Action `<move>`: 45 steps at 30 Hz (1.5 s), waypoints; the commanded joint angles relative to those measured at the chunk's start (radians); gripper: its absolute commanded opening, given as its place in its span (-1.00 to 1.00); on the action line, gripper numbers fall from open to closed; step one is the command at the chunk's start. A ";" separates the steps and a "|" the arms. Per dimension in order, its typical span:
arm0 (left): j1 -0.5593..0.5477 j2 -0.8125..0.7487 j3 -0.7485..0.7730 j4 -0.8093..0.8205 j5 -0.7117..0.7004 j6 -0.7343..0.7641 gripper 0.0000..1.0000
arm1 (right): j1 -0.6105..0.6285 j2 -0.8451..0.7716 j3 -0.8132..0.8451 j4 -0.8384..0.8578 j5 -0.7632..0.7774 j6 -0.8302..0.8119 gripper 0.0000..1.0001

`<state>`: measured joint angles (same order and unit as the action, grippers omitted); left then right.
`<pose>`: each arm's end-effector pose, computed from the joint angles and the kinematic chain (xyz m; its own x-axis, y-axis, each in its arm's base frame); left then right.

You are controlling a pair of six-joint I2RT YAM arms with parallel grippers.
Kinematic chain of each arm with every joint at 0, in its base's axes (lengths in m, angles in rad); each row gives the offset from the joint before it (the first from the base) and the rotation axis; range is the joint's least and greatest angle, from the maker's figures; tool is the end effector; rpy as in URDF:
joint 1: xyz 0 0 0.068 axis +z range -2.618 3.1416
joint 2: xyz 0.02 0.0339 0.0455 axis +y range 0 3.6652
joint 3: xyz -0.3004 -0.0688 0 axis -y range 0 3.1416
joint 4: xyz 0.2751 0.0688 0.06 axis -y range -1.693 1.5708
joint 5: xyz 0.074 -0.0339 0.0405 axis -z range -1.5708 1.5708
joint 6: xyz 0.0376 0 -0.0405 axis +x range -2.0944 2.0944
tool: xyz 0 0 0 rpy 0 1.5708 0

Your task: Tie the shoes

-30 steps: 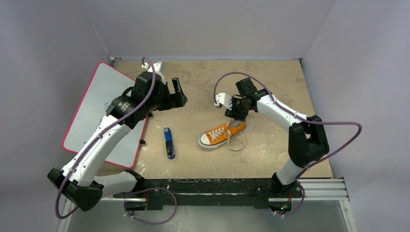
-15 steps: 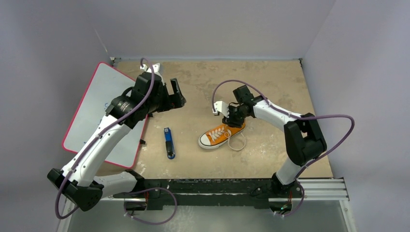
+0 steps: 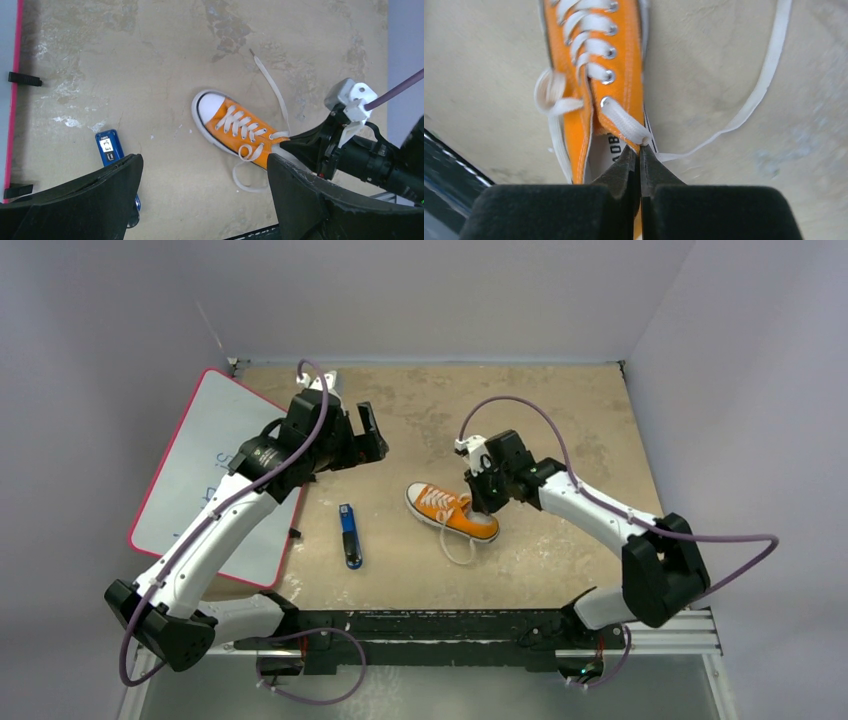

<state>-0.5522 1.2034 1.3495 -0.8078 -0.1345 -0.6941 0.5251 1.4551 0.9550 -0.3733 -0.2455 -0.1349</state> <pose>0.2268 -0.1338 0.4249 -0.6770 -0.3275 -0.6591 -0.0043 0.8973 -0.4414 0.2779 0.1716 0.2480 -0.5737 -0.4831 -0.6614 -0.7049 0.7025 0.0982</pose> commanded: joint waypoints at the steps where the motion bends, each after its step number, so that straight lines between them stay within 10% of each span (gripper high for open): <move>1: -0.003 -0.031 -0.033 0.045 -0.002 0.012 0.88 | 0.095 -0.088 -0.032 0.025 0.245 0.585 -1.00; 11: -0.002 -0.010 -0.103 0.044 0.129 -0.006 0.85 | 0.218 -0.118 -0.158 0.080 0.391 1.067 -1.00; 17: -0.003 0.041 -0.257 0.118 0.299 0.003 0.80 | 0.286 -0.105 -0.127 -0.005 0.302 1.169 -0.32; 30: -0.060 0.479 -0.238 0.179 0.250 0.175 0.45 | -0.135 -0.085 0.062 -0.239 0.079 0.627 0.18; 38: -0.148 0.599 -0.242 0.247 0.152 0.162 0.31 | -0.142 0.203 0.157 -0.161 0.183 0.581 0.19; 45: -0.229 0.612 -0.286 0.307 0.052 0.089 -0.31 | -0.040 0.306 0.113 -0.144 0.393 0.654 0.04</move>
<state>-0.7364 1.7794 1.1076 -0.5762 -0.0132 -0.5591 0.4145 1.7496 1.0817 -0.5232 -0.0093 0.4797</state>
